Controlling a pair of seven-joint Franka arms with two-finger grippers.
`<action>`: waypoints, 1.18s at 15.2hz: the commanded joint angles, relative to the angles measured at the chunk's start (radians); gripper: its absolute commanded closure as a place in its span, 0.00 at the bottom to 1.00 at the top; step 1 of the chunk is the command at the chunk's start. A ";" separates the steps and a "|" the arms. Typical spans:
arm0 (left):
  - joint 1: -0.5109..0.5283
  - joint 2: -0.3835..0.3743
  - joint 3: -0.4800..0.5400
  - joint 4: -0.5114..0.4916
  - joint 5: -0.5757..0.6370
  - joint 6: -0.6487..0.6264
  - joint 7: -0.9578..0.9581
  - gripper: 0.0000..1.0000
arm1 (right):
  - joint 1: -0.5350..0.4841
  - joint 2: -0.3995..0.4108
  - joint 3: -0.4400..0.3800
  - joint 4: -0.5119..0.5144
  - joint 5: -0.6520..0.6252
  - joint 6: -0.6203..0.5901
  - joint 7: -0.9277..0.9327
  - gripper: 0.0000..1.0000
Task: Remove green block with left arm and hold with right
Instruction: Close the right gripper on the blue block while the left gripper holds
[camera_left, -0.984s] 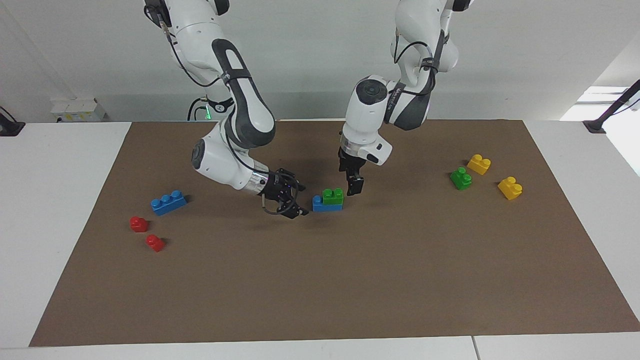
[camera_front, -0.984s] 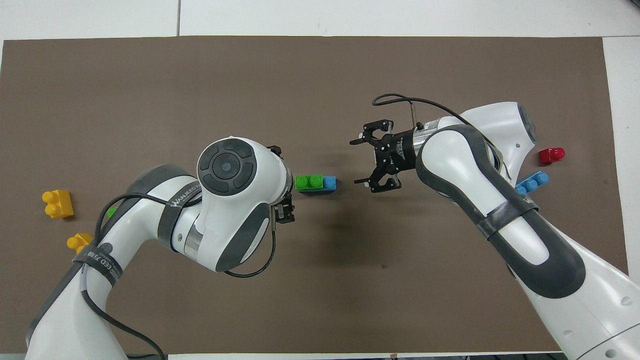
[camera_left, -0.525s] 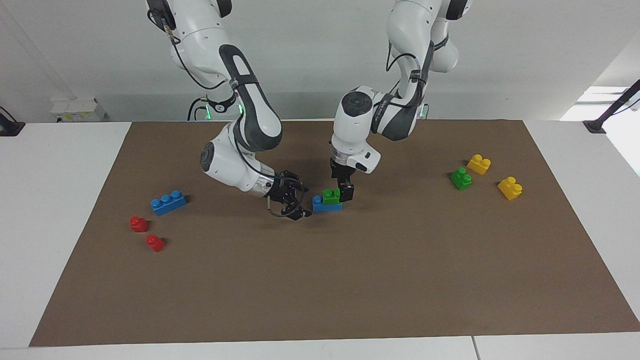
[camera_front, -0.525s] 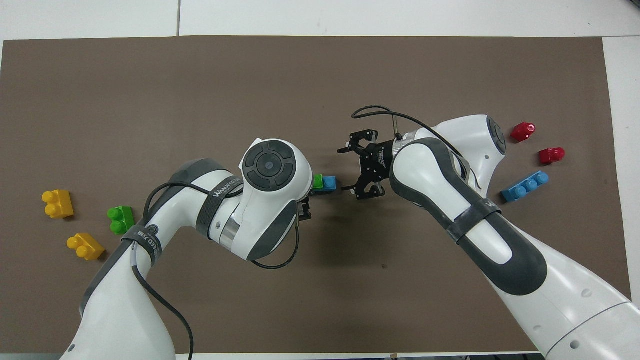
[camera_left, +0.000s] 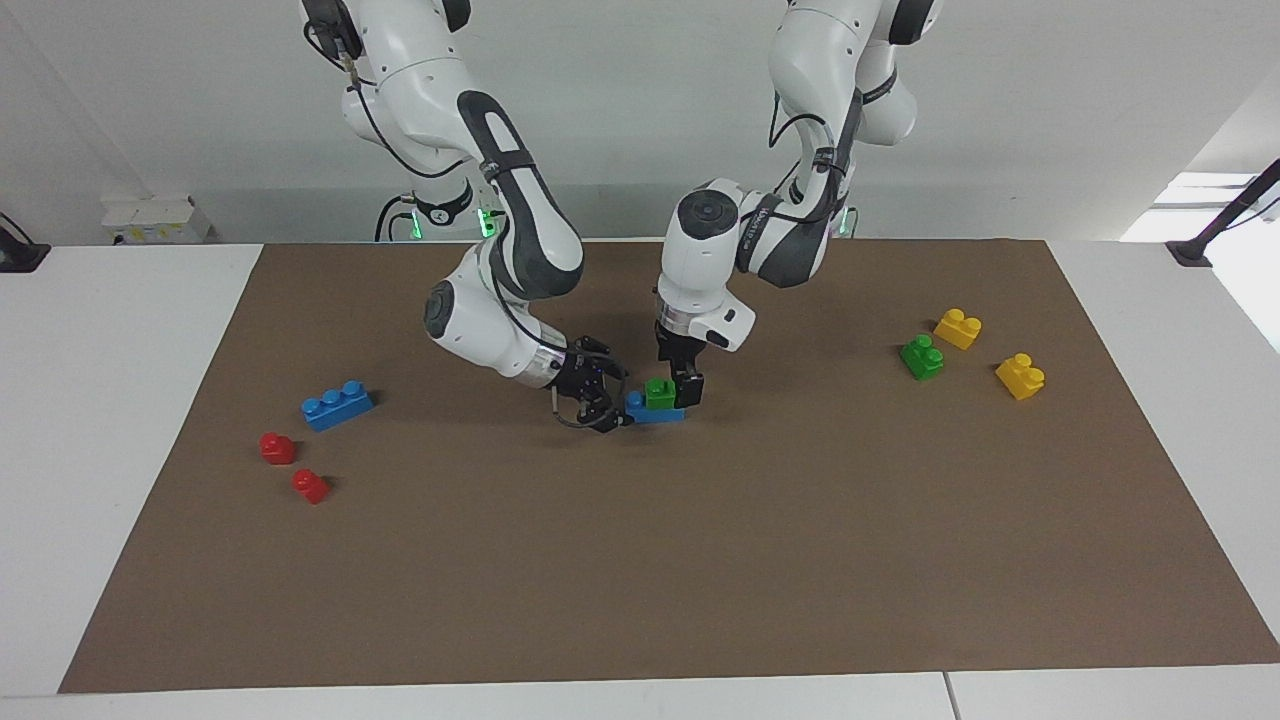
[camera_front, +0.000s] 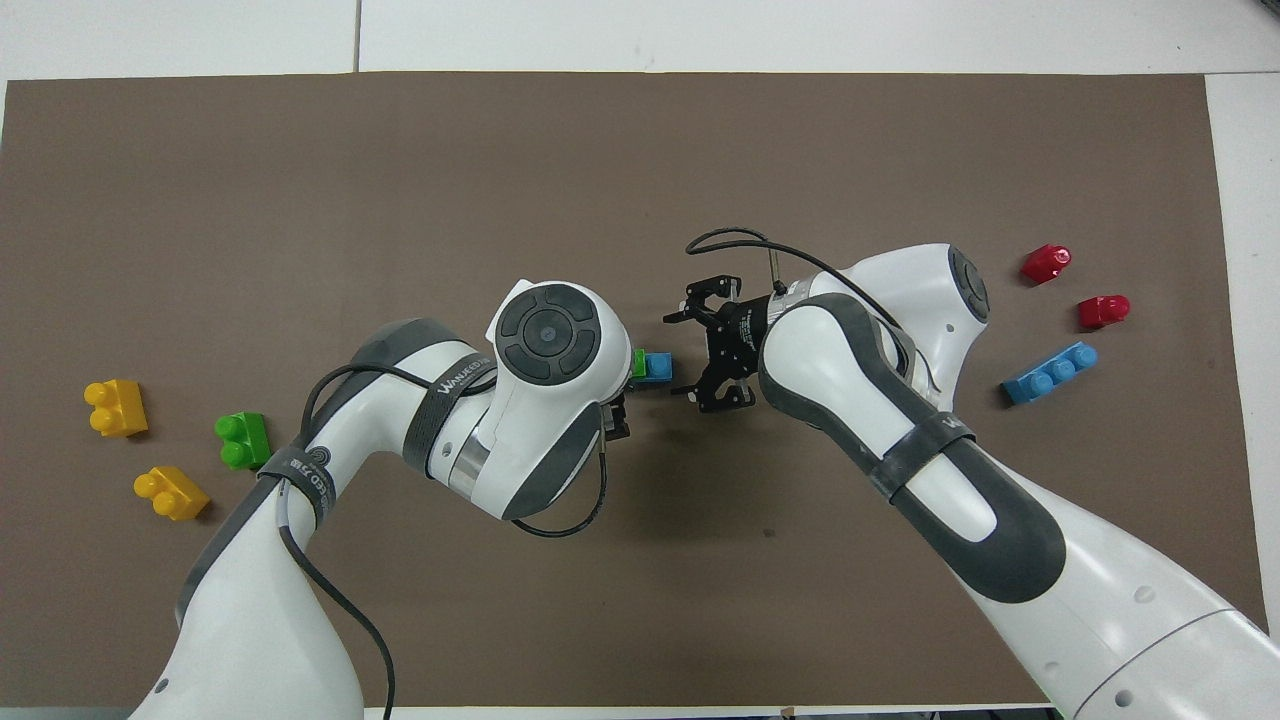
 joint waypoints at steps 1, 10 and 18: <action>-0.015 0.012 0.014 0.002 0.025 0.025 -0.027 0.00 | 0.016 0.002 -0.003 -0.019 0.039 0.049 0.002 0.06; -0.016 0.038 0.015 0.002 0.049 0.033 -0.056 0.00 | 0.048 0.044 -0.003 -0.019 0.061 0.133 -0.009 0.06; -0.018 0.037 0.015 0.004 0.053 0.016 -0.054 0.00 | 0.056 0.045 -0.003 -0.017 0.078 0.140 -0.009 0.24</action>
